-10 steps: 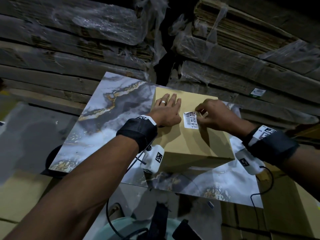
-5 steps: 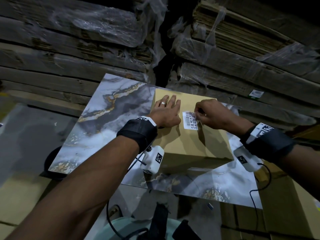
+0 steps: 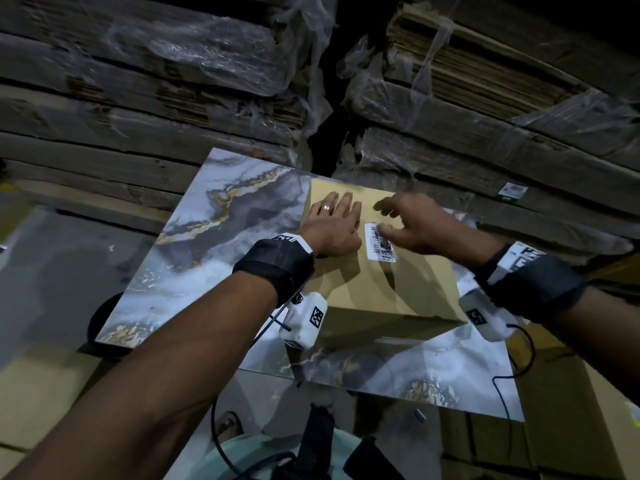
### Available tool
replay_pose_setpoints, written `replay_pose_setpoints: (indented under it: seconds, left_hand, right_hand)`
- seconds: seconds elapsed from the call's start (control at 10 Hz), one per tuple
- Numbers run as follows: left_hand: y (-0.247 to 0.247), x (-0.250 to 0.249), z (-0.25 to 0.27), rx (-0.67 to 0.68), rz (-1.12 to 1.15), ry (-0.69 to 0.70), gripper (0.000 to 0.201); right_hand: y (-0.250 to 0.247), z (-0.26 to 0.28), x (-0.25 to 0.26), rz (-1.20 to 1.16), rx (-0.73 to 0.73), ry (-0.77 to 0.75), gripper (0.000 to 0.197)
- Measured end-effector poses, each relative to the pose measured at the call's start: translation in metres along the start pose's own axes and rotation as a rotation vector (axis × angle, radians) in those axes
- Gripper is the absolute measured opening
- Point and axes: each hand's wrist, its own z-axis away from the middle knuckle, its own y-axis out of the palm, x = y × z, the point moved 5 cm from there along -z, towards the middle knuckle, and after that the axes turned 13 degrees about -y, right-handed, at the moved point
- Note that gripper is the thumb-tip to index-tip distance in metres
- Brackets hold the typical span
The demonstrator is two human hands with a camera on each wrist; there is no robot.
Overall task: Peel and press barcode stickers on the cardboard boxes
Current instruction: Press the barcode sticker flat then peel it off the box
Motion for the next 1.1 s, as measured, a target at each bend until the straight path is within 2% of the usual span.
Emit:
replay_pose_setpoints:
  seconds: [0.1,0.3,0.4,0.8,1.0,1.1]
  left_hand:
    - [0.0,0.001,0.0,0.001,0.002,-0.004,0.069]
    - [0.0,0.0,0.001,-0.004,0.01,0.004,0.072]
    - [-0.001,0.0,0.002,0.002,0.012,0.0,0.071]
    - [-0.002,-0.001,0.005,0.025,-0.008,0.008,0.073]
    - [-0.002,-0.001,0.005,0.021,-0.011,0.012,0.072]
    - [-0.002,-0.001,0.005,0.012,-0.005,0.015,0.071]
  right_hand:
    - [0.021,-0.002,0.006,0.044,0.033,-0.045,0.041]
    - [0.018,-0.003,0.01,0.011,-0.097,-0.059,0.028]
    - [0.015,0.001,0.008,-0.017,-0.145,-0.108,0.029]
    - [0.029,0.031,-0.002,-0.129,-0.25,-0.152,0.02]
    - [0.029,0.039,-0.01,-0.152,-0.274,-0.176,0.025]
    - [0.022,0.039,-0.018,-0.18,-0.311,-0.08,0.037]
